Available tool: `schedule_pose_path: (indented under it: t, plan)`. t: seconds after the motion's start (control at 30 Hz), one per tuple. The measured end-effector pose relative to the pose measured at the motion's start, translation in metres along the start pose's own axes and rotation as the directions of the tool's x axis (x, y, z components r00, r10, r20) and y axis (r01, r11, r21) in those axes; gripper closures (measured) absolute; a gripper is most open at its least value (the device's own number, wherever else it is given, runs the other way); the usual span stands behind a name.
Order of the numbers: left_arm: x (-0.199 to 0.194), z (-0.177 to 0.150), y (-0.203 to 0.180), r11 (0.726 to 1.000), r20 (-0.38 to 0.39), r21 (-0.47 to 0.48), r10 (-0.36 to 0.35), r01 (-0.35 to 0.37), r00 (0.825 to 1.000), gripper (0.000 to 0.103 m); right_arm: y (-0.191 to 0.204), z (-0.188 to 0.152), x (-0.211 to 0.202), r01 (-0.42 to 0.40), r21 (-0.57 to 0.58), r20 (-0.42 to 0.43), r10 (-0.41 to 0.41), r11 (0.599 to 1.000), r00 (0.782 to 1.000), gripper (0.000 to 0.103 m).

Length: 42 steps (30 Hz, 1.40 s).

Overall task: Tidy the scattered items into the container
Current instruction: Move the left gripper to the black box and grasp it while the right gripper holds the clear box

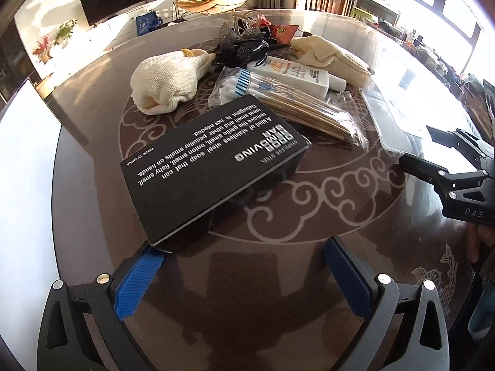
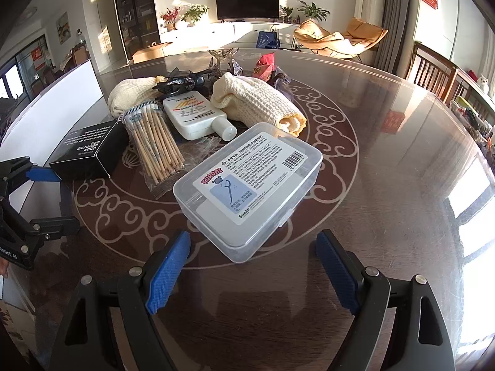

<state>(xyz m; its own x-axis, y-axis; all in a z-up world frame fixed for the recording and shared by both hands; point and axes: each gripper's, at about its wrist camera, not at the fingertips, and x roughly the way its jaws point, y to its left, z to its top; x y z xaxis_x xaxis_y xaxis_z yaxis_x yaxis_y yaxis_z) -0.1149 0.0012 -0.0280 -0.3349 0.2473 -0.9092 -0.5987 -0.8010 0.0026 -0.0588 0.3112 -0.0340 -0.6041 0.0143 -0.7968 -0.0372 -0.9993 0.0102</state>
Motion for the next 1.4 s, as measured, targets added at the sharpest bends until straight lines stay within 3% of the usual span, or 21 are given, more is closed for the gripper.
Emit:
schedule_pose_path:
  t: [0.3, 0.5, 0.7, 0.77, 0.9, 1.0, 1.07, 1.17, 1.27, 1.4]
  plan:
    - [0.013, 0.04, 0.02, 0.996, -0.105, 0.09, -0.018, 0.028, 0.994, 0.0, -0.005, -0.001, -0.002, -0.026, 0.017, 0.009, 0.025, 1.0, 1.0, 0.018]
    - [0.014, 0.056, 0.024, 0.977, -0.061, 0.21, -0.015, 0.027, 0.998, 0.0, -0.007, -0.002, -0.004, -0.029, 0.019, 0.011, 0.028, 0.999, 1.0, 0.018]
    - [0.016, 0.043, 0.02, 0.986, -0.019, 0.148, -0.068, 0.07, 0.997, 0.0, -0.007, -0.001, -0.004, -0.028, 0.019, 0.011, 0.028, 0.999, 1.0, 0.018]
    - [0.022, 0.039, -0.008, 0.972, -0.023, 0.213, -0.098, 0.1, 0.995, 0.0, -0.007, -0.001, -0.003, -0.029, 0.019, 0.011, 0.028, 0.999, 1.0, 0.018]
    - [0.007, 0.013, -0.05, 0.918, -0.066, 0.347, -0.182, 0.194, 0.981, 0.0, -0.008, -0.001, -0.004, -0.036, 0.024, 0.013, 0.036, 0.999, 0.999, 0.018]
    - [-0.012, -0.015, -0.077, 0.874, -0.112, 0.411, -0.235, 0.26, 0.966, 0.0, -0.01, -0.001, -0.005, -0.045, 0.031, 0.015, 0.045, 0.999, 0.999, 0.018]
    - [-0.016, -0.025, -0.088, 0.863, -0.117, 0.428, -0.241, 0.268, 0.963, 0.0, -0.011, -0.001, -0.005, -0.056, 0.039, 0.019, 0.056, 0.998, 0.998, 0.018]
    - [-0.015, -0.023, -0.09, 0.89, -0.078, 0.404, -0.196, 0.211, 0.977, 0.0, -0.011, -0.003, -0.008, -0.073, 0.002, 0.013, 0.073, 0.997, 0.997, 0.018]
    - [-0.014, -0.005, -0.083, 0.931, 0.001, 0.329, -0.164, 0.154, 0.987, 0.0, -0.014, -0.013, -0.014, -0.032, -0.069, -0.002, 0.032, 0.997, 0.999, 0.019]
    - [0.003, 0.025, -0.076, 0.966, 0.031, 0.184, -0.19, 0.181, 0.981, 0.0, -0.034, -0.026, -0.022, -0.013, -0.032, -0.001, 0.013, 0.999, 1.0, 0.019]
